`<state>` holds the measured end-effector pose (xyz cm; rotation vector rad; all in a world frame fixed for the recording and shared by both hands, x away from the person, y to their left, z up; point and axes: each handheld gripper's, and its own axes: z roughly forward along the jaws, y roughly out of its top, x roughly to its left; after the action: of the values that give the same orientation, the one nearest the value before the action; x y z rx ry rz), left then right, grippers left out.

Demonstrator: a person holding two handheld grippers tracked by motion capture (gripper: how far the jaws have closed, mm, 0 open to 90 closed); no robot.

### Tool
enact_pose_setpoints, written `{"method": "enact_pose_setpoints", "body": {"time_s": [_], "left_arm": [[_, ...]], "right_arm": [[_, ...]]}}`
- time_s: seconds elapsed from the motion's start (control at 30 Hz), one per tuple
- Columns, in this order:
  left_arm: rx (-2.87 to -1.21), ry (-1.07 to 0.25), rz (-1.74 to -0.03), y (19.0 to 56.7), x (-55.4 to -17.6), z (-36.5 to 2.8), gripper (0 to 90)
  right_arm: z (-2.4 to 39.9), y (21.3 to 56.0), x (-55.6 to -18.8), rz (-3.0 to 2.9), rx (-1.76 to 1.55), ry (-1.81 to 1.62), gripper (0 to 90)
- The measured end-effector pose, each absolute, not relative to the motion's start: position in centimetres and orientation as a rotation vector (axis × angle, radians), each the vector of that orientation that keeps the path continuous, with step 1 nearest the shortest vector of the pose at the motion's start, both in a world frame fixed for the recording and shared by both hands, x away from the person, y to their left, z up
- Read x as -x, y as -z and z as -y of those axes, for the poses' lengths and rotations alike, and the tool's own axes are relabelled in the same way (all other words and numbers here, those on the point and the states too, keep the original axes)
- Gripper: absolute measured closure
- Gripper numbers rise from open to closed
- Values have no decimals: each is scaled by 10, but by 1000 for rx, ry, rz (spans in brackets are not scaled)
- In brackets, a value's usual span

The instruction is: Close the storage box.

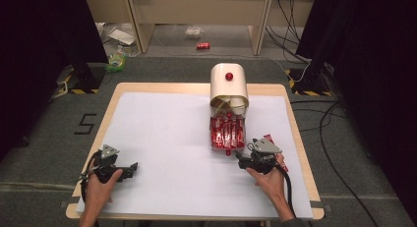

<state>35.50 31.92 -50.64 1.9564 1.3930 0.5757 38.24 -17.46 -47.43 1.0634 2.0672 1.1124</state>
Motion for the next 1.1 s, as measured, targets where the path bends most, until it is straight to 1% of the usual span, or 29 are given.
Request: {"method": "enact_pose_setpoints", "body": {"time_s": [0.13, 0.47, 0.6, 1.1], "left_arm": [[-1956, -575, -1393, 506, -355, -319, 0], [-1955, -573, -1393, 506, -355, -319, 0], [-1955, -572, -1393, 506, -355, -319, 0], [-1955, -573, -1392, 506, -355, -319, 0]], "right_arm": [[173, 474, -389, -2031, -1085, -1147, 227], [173, 477, -401, -2013, -1100, -1147, 219], [172, 475, -404, -2017, -1094, -1124, 205], [164, 469, -422, -1989, -1086, -1116, 201]]}}
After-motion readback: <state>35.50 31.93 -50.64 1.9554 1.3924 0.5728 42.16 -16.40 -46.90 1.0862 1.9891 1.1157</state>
